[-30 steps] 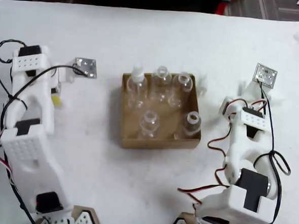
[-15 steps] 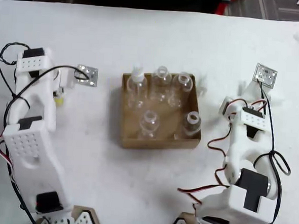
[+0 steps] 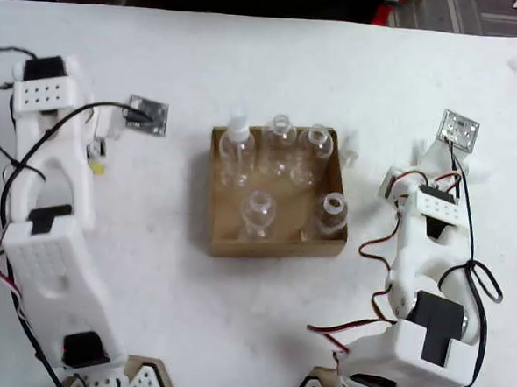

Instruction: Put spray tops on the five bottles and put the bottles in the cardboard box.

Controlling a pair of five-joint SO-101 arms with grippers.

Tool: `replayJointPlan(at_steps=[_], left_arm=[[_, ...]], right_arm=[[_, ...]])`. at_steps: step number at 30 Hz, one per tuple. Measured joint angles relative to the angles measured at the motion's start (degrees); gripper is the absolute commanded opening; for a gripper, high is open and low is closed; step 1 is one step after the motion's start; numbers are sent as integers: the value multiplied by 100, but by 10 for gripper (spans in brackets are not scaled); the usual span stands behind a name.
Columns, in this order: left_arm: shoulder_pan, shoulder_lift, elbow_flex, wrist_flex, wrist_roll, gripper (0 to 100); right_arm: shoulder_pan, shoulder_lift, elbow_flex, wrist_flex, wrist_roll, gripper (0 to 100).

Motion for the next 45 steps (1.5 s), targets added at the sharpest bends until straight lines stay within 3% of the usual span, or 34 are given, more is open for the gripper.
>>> replayJointPlan(at_steps=[3, 6, 15, 17, 23, 29, 39, 45], left_arm=[[97, -510, -123, 105, 826, 21], [325, -1108, -123, 141, 2136, 21], [1327, -3473, -123, 193, 7569, 21], [1679, -3974, -123, 193, 8431, 21], [2611, -5134, 431, 123, 9257, 21], [3051, -6057, 1793, -686, 10338, 21], [3358, -7516, 3807, -3455, 11754, 21], [3956, -7578, 4105, -5108, 11895, 21]], right_arm=[[0, 0, 0, 0, 0, 118], [0, 0, 0, 0, 0, 118], [0, 0, 0, 0, 0, 117], [0, 0, 0, 0, 0, 116], [0, 0, 0, 0, 0, 116], [0, 0, 0, 0, 0, 116], [0, 0, 0, 0, 0, 116], [0, 0, 0, 0, 0, 116]])
